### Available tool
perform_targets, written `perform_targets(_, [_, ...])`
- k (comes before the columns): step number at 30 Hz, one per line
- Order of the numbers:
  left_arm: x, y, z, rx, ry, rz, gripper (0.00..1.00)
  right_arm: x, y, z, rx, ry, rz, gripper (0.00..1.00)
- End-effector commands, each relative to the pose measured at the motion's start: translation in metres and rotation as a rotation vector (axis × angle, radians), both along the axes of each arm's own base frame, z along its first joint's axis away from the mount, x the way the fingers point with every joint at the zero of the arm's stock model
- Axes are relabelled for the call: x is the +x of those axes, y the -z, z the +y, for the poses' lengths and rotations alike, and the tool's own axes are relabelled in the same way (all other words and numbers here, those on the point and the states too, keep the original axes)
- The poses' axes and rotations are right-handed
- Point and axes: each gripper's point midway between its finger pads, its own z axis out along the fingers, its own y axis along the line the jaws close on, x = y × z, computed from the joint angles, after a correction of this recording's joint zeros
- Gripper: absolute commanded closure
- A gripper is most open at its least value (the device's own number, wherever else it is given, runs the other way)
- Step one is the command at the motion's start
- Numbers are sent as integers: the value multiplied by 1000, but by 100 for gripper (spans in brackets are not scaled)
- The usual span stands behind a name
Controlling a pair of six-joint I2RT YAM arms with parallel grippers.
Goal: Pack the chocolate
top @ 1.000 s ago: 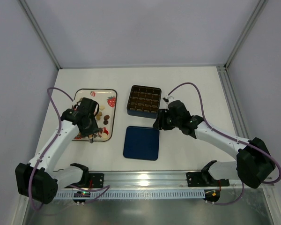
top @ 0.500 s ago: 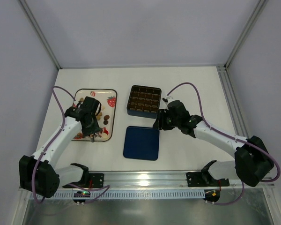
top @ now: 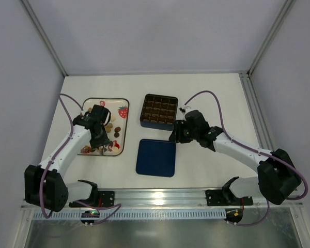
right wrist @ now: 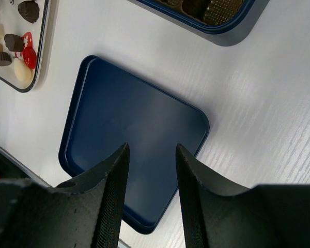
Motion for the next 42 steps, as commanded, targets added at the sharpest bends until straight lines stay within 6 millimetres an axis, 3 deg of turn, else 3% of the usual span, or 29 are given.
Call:
perform_targets(1, [20, -11, 1, 4, 7, -59, 64, 6, -2, 3, 6, -13, -29, 57])
perform_targets(11, [27, -7, -2, -12, 12, -46, 67, 5, 4, 1, -4, -12, -14, 58])
perform_targets(20, [27, -8, -3, -19, 21, -43, 79, 3, 7, 2, -8, -23, -3, 60])
perform_targets(35, [23, -35, -8, -49, 76, -63, 84, 5, 3, -1, -12, -10, -9, 61])
perform_targets(42, [29, -58, -23, -122, 111, -96, 87, 8, -1, -2, -13, -4, -18, 60])
